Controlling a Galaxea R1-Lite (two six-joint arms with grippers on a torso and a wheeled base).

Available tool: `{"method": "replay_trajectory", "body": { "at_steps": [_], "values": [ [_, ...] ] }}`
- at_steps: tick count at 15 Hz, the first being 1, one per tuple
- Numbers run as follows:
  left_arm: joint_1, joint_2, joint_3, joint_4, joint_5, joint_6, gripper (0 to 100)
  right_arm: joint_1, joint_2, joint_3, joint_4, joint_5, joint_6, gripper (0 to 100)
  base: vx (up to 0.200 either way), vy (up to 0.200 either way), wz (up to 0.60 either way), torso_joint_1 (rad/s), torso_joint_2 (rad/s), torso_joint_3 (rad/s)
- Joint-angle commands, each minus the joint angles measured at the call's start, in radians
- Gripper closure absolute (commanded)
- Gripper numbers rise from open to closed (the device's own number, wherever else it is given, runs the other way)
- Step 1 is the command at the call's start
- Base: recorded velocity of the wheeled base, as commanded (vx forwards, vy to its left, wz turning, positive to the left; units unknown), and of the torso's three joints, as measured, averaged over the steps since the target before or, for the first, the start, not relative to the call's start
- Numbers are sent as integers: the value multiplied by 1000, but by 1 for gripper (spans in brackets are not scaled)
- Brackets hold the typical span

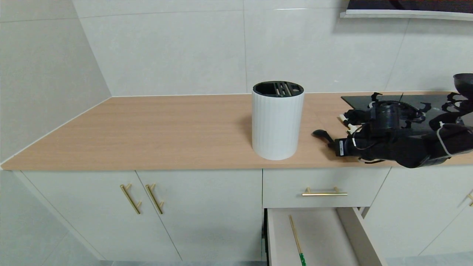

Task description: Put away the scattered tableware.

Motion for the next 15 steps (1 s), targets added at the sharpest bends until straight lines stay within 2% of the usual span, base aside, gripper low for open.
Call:
{"method": "replay_trajectory", "body": {
  "at_steps": [1, 2, 3, 6, 9, 11, 15],
  "values": [
    [0, 0, 0, 0, 1, -1, 0, 51, -225, 22, 210, -14, 94, 100, 0, 0, 0, 0, 0, 0],
    [0, 0, 0, 0, 1, -1, 0, 55, -255, 26, 250, -14, 106, 100, 0, 0, 0, 0, 0, 0],
    [0, 0, 0, 0, 1, -1, 0, 66, -374, 42, 423, -17, 152, 100, 0, 0, 0, 0, 0, 0],
    [0, 0, 0, 0, 1, -1, 0, 68, -569, 131, 603, -19, 202, 100, 0, 0, 0, 0, 0, 0],
    [0, 0, 0, 0, 1, -1, 0, 68, -690, 259, 616, -17, 205, 100, 0, 0, 0, 0, 0, 0],
    [0, 0, 0, 0, 1, -1, 0, 109, -738, 348, 603, -20, 202, 100, 0, 0, 0, 0, 0, 0],
    [0, 0, 0, 0, 1, -1, 0, 172, -724, 480, 576, -100, 202, 100, 0, 0, 0, 0, 0, 0]
  ]
}}
